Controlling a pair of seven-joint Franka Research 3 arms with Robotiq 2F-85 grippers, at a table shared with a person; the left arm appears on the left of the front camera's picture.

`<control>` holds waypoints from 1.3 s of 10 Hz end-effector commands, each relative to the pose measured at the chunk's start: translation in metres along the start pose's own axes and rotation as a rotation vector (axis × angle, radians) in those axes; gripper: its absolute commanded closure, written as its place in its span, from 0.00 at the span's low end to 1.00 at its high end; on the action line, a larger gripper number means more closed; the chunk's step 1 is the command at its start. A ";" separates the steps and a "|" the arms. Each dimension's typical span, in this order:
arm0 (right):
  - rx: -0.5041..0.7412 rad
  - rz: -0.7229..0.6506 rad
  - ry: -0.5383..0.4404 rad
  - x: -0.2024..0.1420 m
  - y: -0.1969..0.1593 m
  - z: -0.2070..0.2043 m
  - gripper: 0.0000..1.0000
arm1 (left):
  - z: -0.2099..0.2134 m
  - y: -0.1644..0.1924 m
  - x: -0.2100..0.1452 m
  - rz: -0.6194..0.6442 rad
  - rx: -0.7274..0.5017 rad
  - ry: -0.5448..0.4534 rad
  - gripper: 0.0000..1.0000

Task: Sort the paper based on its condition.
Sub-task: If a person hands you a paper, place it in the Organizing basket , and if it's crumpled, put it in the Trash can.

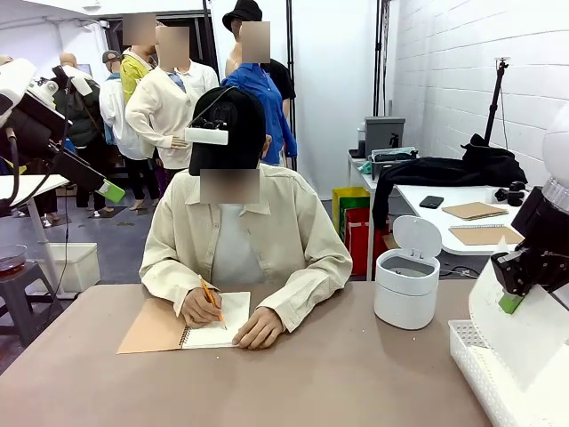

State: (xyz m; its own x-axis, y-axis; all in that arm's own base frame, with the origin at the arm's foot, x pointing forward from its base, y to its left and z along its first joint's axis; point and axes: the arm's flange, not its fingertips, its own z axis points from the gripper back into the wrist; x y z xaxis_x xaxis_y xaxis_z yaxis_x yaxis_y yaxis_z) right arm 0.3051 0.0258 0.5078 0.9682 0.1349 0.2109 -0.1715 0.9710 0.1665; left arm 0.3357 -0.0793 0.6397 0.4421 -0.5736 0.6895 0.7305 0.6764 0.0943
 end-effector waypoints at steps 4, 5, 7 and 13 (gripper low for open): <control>0.030 0.026 0.153 0.015 -0.023 -0.044 1.00 | 0.000 0.000 0.000 0.004 -0.004 -0.004 0.00; 0.035 0.011 0.178 0.012 -0.024 -0.054 1.00 | 0.000 0.000 0.000 0.004 -0.004 -0.004 0.00; 0.042 -0.022 0.217 0.000 -0.031 -0.071 1.00 | 0.000 0.000 0.000 0.004 -0.004 -0.004 0.00; 0.078 -0.245 0.263 -0.045 -0.064 -0.112 1.00 | 0.000 0.000 0.000 0.004 -0.004 -0.004 0.00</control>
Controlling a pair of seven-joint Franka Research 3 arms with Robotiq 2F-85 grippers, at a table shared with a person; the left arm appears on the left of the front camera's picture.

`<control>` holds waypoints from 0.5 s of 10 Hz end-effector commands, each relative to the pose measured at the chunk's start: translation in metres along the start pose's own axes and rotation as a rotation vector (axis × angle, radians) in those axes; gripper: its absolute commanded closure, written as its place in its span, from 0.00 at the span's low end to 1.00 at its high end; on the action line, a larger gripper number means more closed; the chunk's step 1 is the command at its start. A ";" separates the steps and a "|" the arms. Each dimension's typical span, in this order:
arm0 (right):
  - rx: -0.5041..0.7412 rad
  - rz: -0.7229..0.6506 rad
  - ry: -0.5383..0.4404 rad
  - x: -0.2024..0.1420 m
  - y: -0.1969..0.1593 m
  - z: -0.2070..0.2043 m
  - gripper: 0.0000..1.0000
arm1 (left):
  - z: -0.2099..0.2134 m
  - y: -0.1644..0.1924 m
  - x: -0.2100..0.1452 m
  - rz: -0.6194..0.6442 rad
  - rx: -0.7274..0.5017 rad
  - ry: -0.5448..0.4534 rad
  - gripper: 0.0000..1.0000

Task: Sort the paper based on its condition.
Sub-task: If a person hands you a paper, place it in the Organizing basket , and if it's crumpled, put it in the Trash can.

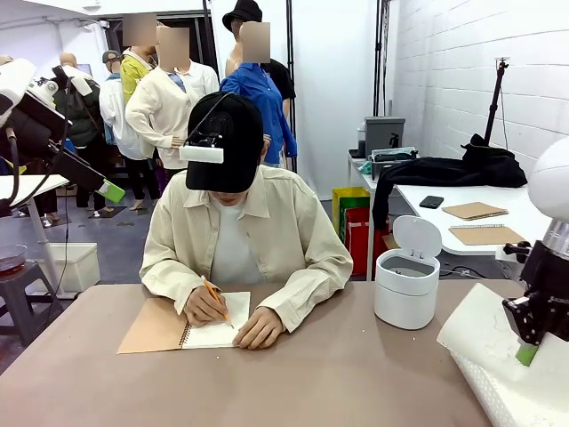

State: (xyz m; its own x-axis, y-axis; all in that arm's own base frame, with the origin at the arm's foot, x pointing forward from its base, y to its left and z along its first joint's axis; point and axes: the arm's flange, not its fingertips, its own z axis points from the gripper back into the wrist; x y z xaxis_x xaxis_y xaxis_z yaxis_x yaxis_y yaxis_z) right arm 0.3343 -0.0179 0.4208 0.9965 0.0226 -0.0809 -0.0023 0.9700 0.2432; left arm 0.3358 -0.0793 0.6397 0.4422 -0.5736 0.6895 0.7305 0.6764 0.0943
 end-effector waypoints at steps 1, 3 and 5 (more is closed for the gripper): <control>0.034 -0.102 0.001 -0.041 -0.019 -0.050 1.00 | 0.000 0.000 0.000 0.004 -0.004 -0.004 0.00; 0.075 -0.213 -0.026 -0.044 -0.035 -0.058 1.00 | 0.000 0.000 0.000 0.004 -0.004 -0.004 0.00; 0.064 -0.283 -0.038 -0.045 -0.045 -0.063 1.00 | 0.000 0.000 0.000 0.004 -0.004 -0.004 0.00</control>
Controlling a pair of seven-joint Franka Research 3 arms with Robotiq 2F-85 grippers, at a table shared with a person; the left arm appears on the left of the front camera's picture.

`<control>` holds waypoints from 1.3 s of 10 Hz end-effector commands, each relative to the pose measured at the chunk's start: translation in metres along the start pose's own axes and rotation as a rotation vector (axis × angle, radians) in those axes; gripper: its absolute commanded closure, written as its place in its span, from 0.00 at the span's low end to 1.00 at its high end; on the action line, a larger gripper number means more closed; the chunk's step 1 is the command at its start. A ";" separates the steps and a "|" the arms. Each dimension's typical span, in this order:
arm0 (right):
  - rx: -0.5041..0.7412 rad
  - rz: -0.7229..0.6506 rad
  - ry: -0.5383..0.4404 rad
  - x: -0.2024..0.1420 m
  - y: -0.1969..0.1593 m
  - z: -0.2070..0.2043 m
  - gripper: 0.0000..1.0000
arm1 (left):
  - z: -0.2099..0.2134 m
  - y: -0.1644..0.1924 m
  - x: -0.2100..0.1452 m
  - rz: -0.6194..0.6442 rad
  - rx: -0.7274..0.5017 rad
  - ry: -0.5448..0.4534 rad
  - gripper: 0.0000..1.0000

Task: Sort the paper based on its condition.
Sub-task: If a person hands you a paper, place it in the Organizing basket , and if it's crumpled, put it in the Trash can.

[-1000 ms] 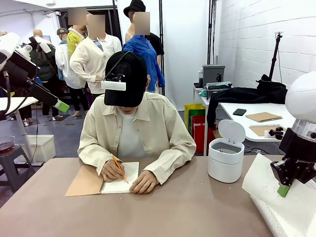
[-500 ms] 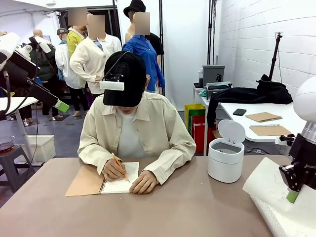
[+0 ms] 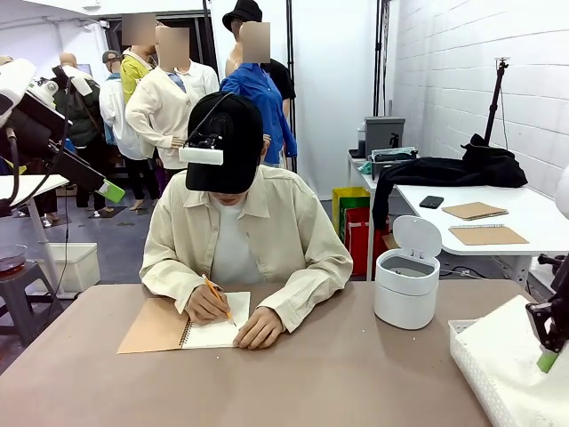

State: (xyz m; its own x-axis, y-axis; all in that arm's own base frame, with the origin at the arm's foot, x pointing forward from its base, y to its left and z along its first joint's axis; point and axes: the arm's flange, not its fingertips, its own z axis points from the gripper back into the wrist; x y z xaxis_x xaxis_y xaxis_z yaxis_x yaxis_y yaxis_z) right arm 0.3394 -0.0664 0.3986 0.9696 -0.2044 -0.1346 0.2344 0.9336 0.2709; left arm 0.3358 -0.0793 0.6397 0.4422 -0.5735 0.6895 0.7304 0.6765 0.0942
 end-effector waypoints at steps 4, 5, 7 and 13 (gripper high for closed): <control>0.035 -0.069 0.012 -0.054 -0.005 -0.065 1.00 | 0.000 0.000 0.000 0.004 -0.004 -0.004 0.00; 0.041 -0.049 0.016 -0.052 0.001 -0.067 1.00 | 0.000 0.000 0.000 0.004 -0.004 -0.004 0.00; 0.066 -0.010 0.013 -0.051 0.018 -0.074 1.00 | 0.000 0.000 0.000 0.004 -0.004 -0.004 0.00; 0.050 -0.007 0.028 0.008 0.032 -0.023 1.00 | 0.000 0.000 0.000 0.004 -0.004 -0.004 0.00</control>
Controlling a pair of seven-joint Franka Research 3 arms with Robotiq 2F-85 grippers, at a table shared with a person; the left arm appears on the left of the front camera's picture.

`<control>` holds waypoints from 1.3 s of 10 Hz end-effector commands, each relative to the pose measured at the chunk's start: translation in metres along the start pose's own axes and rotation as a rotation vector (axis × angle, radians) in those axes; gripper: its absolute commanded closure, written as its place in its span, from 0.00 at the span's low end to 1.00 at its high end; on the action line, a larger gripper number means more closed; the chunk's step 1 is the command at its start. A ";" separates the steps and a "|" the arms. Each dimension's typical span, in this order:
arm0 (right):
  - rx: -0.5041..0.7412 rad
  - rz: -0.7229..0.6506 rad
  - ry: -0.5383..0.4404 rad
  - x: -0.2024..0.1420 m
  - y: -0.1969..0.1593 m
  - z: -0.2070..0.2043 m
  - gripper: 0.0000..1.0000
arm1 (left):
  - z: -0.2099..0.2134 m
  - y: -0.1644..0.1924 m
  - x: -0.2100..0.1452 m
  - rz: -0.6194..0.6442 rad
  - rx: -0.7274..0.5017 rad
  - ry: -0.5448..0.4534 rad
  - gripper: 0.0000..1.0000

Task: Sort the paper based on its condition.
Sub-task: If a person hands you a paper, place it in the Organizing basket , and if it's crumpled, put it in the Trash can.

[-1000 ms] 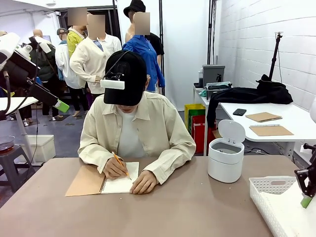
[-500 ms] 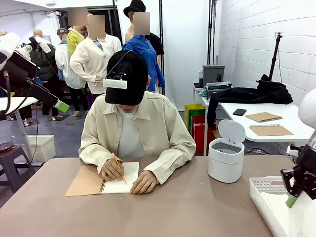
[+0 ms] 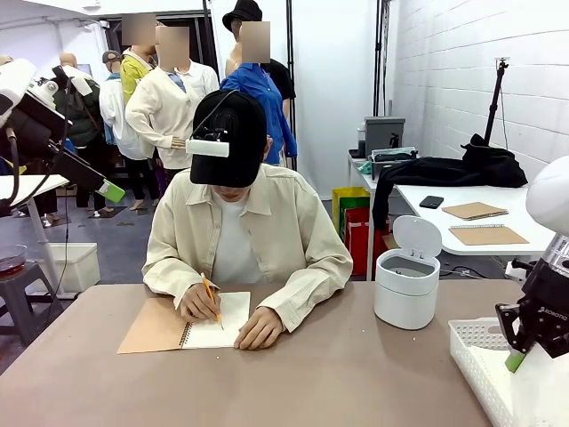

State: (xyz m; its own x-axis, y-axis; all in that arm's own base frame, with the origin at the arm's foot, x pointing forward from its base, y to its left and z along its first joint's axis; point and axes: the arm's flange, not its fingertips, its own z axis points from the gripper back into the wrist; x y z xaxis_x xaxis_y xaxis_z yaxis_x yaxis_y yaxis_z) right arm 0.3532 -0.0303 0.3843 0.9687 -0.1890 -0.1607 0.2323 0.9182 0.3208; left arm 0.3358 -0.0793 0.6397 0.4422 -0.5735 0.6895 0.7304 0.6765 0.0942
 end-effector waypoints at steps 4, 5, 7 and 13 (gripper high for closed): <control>-0.058 0.035 0.058 -0.006 -0.010 0.007 0.49 | 0.000 0.000 0.000 0.004 -0.004 -0.004 0.00; -0.096 0.049 0.066 -0.007 -0.014 0.011 0.31 | 0.000 0.000 0.000 0.004 -0.004 -0.004 0.00; -0.175 0.084 0.088 -0.013 -0.021 0.017 0.00 | 0.000 0.000 0.000 0.004 -0.004 -0.004 0.00; -0.361 0.196 -0.098 0.011 -0.032 0.067 0.00 | 0.000 0.000 0.000 0.004 -0.004 -0.004 0.00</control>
State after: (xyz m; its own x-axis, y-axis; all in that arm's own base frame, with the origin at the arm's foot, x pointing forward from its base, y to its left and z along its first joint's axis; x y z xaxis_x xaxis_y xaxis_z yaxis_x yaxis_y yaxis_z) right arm 0.3573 -0.0759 0.4287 0.9952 -0.0147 -0.0967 0.0161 0.9998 0.0145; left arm 0.3358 -0.0793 0.6397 0.4422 -0.5735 0.6896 0.7304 0.6765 0.0942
